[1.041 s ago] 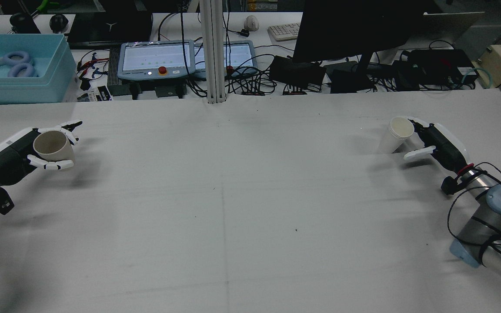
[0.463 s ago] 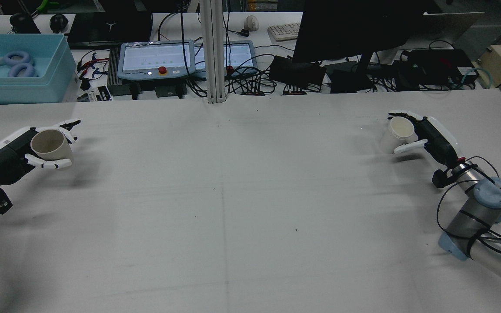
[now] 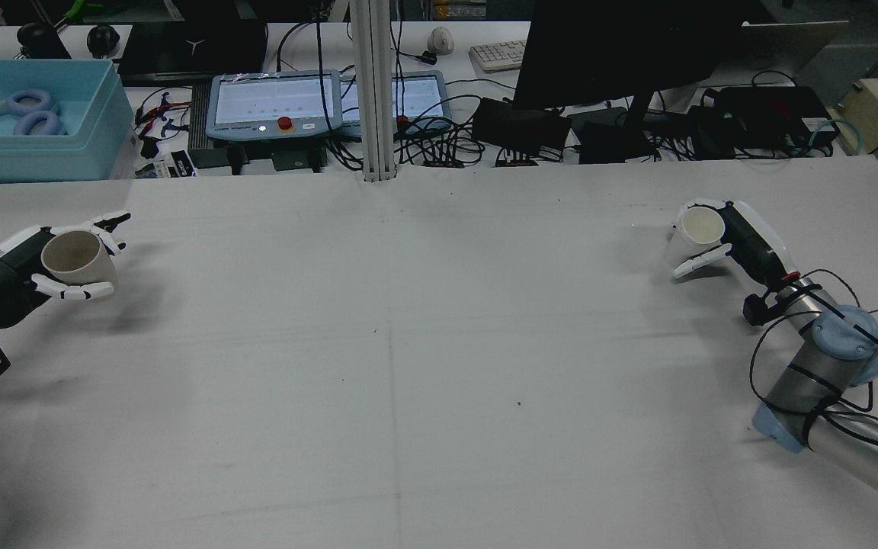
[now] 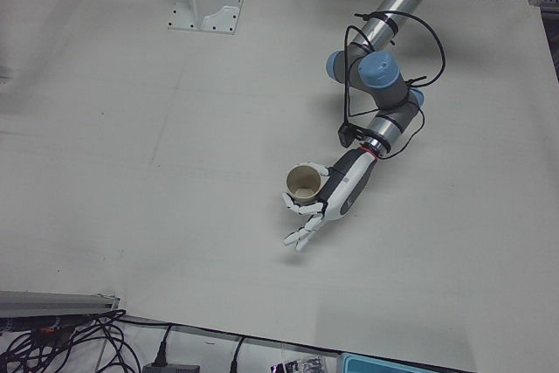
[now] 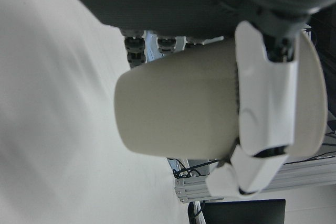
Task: Pour water
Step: 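Grasp the second paper cup with the right hand, then lift both cups and bring the left cup toward the table center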
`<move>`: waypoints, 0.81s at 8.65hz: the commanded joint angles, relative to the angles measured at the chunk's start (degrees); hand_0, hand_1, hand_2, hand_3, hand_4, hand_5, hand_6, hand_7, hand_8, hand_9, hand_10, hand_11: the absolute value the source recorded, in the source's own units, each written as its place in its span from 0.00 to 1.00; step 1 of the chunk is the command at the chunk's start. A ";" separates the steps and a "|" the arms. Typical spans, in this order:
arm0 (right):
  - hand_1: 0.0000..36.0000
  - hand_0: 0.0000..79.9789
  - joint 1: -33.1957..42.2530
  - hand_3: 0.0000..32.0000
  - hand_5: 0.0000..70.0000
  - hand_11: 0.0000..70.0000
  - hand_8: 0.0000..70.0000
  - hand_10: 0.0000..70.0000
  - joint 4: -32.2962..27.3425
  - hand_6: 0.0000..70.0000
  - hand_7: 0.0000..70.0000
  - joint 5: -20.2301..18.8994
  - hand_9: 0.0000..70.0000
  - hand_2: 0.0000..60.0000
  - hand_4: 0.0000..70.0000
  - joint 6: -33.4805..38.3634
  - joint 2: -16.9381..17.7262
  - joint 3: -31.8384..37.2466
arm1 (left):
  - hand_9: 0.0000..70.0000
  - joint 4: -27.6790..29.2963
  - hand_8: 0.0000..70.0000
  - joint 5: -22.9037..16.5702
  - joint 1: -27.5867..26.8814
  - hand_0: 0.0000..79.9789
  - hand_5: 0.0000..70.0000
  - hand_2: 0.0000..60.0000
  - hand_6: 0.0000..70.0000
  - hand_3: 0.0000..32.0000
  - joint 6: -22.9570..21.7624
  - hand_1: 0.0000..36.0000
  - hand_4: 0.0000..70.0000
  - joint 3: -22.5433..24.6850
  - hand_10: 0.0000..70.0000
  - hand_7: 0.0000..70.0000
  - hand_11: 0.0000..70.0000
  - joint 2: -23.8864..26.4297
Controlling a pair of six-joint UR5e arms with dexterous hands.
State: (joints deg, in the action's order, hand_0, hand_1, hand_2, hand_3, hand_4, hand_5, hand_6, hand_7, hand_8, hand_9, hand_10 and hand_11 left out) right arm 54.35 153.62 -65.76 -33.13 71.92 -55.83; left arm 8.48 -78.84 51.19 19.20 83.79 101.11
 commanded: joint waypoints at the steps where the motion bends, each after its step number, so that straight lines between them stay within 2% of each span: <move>1: 1.00 1.00 0.14 0.00 0.90 1.00 0.91 0.72 0.72 0.95 0.91 -0.07 1.00 0.47 0.57 0.95 0.41 -1.46 | 0.06 0.40 0.08 -0.09 0.23 0.74 1.00 1.00 0.12 0.00 -0.74 0.92 1.00 -0.12 0.13 0.20 0.20 -0.30; 2: 1.00 1.00 1.53 0.00 0.83 0.97 0.85 0.66 3.15 0.88 0.82 -0.68 1.00 0.41 0.49 1.74 1.98 -5.65 | 0.05 0.22 0.08 -0.18 0.49 0.74 1.00 1.00 0.12 0.00 -0.74 0.92 1.00 0.32 0.12 0.20 0.19 -0.30; 4: 1.00 1.00 2.78 0.00 0.83 0.87 0.78 0.58 13.85 0.85 0.81 -1.03 1.00 0.33 0.49 1.93 5.58 -20.12 | 0.05 -2.04 0.08 -0.26 0.14 0.76 1.00 1.00 0.12 0.00 -0.22 0.95 1.00 2.24 0.11 0.21 0.18 0.14; 5: 1.00 1.00 3.56 0.00 0.79 0.85 0.76 0.57 17.47 0.83 0.78 -1.73 0.97 0.31 0.45 1.93 5.68 -24.72 | 0.05 -3.72 0.08 -0.26 -0.21 0.78 1.00 1.00 0.13 0.00 0.22 0.98 1.00 4.17 0.11 0.21 0.18 0.58; 7: 1.00 1.00 5.14 0.00 0.78 0.82 0.73 0.55 23.54 0.82 0.77 -2.79 0.93 0.28 0.44 1.75 5.16 -32.55 | 0.06 -9.51 0.08 -0.26 -0.39 0.80 1.00 1.00 0.13 0.00 0.66 1.00 1.00 5.33 0.11 0.21 0.18 6.00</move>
State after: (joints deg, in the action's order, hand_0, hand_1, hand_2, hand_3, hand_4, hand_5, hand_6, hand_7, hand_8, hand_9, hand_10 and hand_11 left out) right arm 57.90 169.91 -67.58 -31.27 77.07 -78.82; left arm 4.62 -79.10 51.11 19.28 87.42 102.32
